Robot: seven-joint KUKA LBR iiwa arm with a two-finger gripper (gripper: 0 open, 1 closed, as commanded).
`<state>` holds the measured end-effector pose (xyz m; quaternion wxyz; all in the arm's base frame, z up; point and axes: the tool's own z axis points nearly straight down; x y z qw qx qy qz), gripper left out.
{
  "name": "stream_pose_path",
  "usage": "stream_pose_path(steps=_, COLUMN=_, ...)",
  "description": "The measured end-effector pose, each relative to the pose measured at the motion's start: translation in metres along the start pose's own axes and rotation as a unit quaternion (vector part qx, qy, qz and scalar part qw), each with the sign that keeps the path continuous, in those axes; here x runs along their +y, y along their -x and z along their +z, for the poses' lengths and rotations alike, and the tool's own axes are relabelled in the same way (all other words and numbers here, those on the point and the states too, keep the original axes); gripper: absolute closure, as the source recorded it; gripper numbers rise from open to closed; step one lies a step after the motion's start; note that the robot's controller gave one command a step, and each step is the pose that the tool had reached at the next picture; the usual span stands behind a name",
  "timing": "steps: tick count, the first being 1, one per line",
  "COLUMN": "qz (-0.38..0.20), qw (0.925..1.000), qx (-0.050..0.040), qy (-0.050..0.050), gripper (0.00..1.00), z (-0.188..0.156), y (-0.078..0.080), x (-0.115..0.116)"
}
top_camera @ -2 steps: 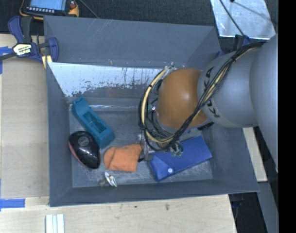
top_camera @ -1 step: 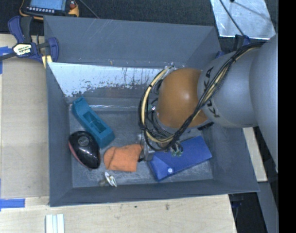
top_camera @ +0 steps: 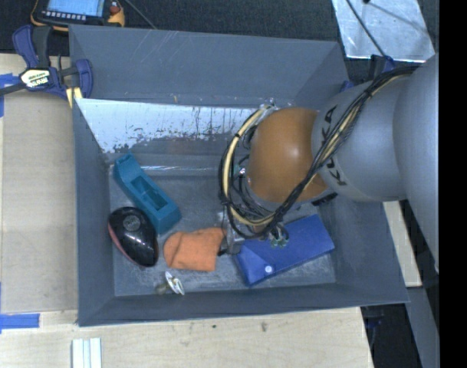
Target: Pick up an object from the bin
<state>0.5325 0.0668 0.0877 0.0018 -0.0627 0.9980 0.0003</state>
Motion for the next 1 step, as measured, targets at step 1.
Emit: stream_pose_path(steps=1, qz=0.000, qw=1.0000, qx=0.0000, qy=0.000, gripper=1.00, z=0.0000, y=0.0000, x=0.0000)
